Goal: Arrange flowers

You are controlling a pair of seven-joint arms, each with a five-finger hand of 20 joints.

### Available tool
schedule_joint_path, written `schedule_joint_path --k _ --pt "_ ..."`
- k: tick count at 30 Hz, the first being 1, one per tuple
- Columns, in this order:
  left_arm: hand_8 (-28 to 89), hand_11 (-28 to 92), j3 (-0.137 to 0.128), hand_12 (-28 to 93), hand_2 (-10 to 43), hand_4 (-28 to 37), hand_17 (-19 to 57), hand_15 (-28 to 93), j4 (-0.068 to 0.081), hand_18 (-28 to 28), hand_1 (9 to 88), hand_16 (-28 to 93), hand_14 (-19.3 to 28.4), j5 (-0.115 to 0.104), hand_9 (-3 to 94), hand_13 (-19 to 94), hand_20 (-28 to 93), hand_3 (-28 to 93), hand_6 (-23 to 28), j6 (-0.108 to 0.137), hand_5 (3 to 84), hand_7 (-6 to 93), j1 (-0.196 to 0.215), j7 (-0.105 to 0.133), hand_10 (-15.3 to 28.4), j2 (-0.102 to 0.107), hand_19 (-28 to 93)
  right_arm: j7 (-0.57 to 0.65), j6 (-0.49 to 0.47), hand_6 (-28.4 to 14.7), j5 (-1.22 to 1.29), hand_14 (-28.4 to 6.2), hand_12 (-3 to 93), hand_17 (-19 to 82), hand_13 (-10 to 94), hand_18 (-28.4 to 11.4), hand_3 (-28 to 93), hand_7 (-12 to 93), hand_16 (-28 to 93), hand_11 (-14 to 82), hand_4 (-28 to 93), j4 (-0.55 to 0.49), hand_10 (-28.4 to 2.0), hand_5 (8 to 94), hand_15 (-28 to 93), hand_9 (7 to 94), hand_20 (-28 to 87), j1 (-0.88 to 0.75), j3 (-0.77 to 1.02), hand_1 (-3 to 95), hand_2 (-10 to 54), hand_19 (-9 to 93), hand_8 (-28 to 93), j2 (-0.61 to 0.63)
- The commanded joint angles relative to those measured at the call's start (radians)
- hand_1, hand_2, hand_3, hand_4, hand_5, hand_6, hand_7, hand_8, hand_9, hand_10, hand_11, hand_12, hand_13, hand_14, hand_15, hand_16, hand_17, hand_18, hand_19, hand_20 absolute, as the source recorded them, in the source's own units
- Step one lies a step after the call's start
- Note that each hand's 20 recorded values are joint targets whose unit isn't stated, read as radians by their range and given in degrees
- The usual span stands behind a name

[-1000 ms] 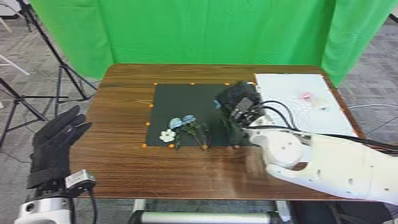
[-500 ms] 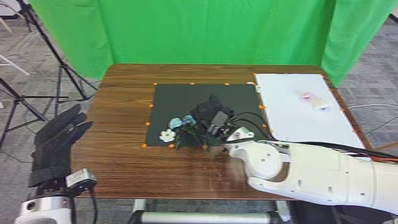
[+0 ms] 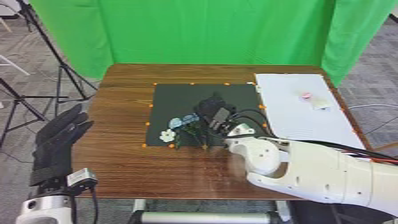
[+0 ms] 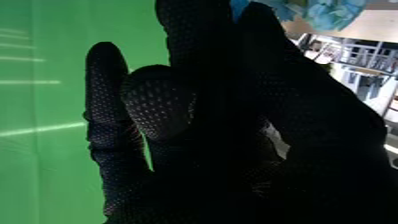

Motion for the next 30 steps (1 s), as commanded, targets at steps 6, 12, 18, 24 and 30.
schedule_joint_path --k 6,12,18,24,30 --pt "-10 38 -0.003 6 3.3 -17.7 -10.8 64 0.001 20.1 27.3 -18 26.2 0.003 30.4 21 3 81 9.9 -0.006 37.6 16.8 0.004 -0.001 18.8 -0.004 56 -0.042 -0.076 0.2 -0.028 -5.7 26.3 33 75 -18.7 74 30 23 25.0 -28 -0.015 -8.6 76.5 72 82.9 -4 -0.070 0.091 49.4 -3.4 90 2 0.010" --pt "-10 38 -0.006 6 3.2 -17.5 -10.8 63 0.000 20.1 27.3 -18 26.1 0.006 30.2 20 3 82 9.8 -0.008 37.5 16.9 0.006 -0.005 18.6 -0.008 56 -0.072 -0.122 0.1 -0.048 -6.1 27.1 32 75 -18.7 75 30 23 24.0 -28 -0.017 -8.5 75.8 72 82.3 -4 -0.128 0.166 48.8 -4.6 89 2 0.005" --pt "-10 38 -0.006 6 3.2 -17.5 -10.8 63 -0.001 20.1 27.3 -18 26.1 0.013 30.3 20 3 82 9.9 -0.008 37.6 16.9 0.007 -0.010 18.6 -0.012 56 -0.073 -0.132 -0.3 -0.032 -6.5 27.5 31 73 -18.9 76 30 23 23.2 -28 -0.017 -9.2 74.1 73 81.0 -3 -0.132 0.177 47.5 -5.8 88 1 0.006" --pt "-10 38 -0.005 6 3.2 -17.5 -10.7 63 0.000 20.2 27.5 -18 26.1 0.006 30.7 21 3 82 10.0 -0.006 37.8 16.6 0.008 -0.004 18.9 -0.009 56 -0.083 -0.162 -1.3 -0.034 -7.1 26.0 30 72 -19.2 77 30 22 25.1 -28 -0.025 -10.5 72.3 73 78.7 -2 -0.150 0.209 45.4 -7.0 88 0 0.007" --pt "-10 38 -0.006 6 3.3 -17.7 -10.7 63 -0.003 20.2 27.6 -18 26.2 0.006 31.2 21 4 82 10.0 -0.005 38.0 16.6 0.014 -0.005 19.0 -0.007 56 -0.085 -0.219 -3.2 -0.031 -8.6 19.4 28 69 -20.4 82 26 21 30.5 -28 -0.040 -13.4 67.9 75 72.8 0 -0.191 0.272 39.7 -6.7 87 0 0.005"
